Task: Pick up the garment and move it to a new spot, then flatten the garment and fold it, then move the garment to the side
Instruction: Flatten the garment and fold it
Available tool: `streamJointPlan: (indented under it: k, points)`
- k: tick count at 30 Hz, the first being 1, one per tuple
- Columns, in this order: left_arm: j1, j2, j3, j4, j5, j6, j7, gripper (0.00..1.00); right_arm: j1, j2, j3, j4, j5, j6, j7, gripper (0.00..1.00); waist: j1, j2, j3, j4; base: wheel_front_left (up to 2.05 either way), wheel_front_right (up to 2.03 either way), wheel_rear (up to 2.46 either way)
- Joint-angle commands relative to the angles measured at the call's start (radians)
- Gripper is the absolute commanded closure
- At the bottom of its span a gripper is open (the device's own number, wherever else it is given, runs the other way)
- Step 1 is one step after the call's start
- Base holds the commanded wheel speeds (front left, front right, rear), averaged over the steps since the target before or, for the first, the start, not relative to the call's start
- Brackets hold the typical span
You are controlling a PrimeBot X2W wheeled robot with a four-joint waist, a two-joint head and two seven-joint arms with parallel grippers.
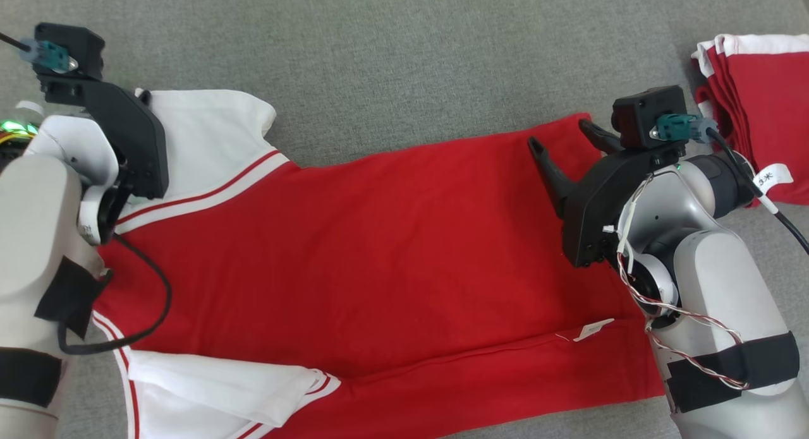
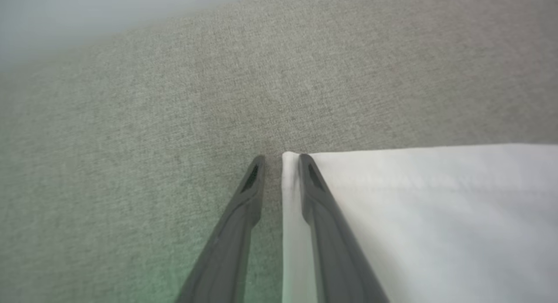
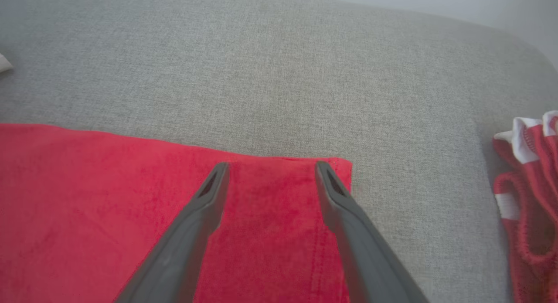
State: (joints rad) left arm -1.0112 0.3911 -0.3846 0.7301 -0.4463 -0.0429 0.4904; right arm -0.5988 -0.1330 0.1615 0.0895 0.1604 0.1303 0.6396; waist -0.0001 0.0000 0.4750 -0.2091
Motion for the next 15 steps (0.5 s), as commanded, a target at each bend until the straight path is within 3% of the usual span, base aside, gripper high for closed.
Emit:
streamJointPlan:
  k: [1,2,10,15]
  points:
    - [0.019,0.002,-0.006,0.021,-0.017,-0.003,0.023,0.77,-0.017,0.001,0.003,0.002,0.005,0.0,0.001,0.0,0.0001,0.0,0.011,-0.005,0.0,0.0,0.0]
    - [0.022,-0.001,-0.008,0.022,-0.019,-0.008,0.031,1.0,-0.019,-0.003,0.003,0.003,0.007,0.001,0.004,0.0,0.0001,0.0,0.014,-0.005,0.0,0.0,0.0]
    - [0.037,-0.008,-0.027,0.001,-0.037,-0.024,0.071,1.0,-0.038,-0.023,-0.012,0.007,-0.001,0.001,0.011,0.0,0.0001,0.0,0.009,0.011,0.0,0.0,0.0]
    - [0.031,-0.002,-0.016,-0.038,-0.049,-0.025,0.039,1.0,-0.063,-0.019,-0.018,0.013,-0.015,0.001,-0.008,0.0,0.0001,0.0,0.002,0.018,0.0,0.0,0.0]
